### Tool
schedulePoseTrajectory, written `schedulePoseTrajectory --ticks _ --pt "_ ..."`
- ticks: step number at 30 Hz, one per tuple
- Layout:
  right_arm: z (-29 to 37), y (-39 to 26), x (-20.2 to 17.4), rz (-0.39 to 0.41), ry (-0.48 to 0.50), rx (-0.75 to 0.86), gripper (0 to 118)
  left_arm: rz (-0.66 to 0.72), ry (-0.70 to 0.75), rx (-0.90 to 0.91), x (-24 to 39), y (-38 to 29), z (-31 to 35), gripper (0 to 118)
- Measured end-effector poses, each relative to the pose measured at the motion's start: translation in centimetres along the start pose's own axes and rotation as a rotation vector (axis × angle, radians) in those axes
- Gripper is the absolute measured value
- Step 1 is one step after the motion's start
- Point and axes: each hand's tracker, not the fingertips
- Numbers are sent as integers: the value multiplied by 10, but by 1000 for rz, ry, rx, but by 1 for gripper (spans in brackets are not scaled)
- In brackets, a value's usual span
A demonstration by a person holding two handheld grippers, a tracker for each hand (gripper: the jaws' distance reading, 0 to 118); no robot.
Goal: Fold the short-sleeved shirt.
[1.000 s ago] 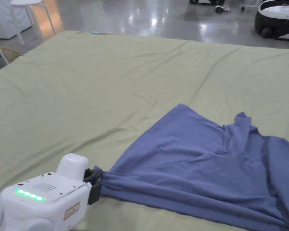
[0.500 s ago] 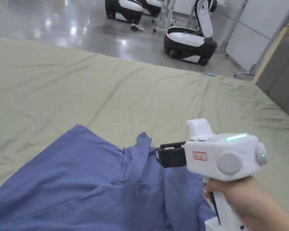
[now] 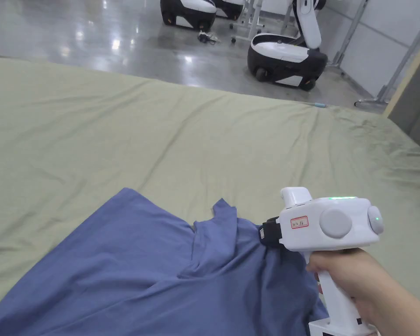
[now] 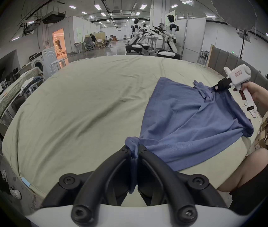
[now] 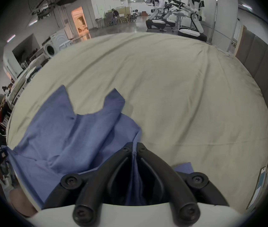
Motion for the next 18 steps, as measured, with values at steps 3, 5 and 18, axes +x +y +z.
schedulePoseTrajectory --ticks 3,5,18 --pt "37 2 -4 -42 9 105 3 40 -26 42 -1 14 13 4" --pt "74 4 -13 -44 6 181 3 74 -52 72 -4 28 24 4" --pt "365 15 -35 4 -126 668 3 98 -118 380 -43 177 122 4"
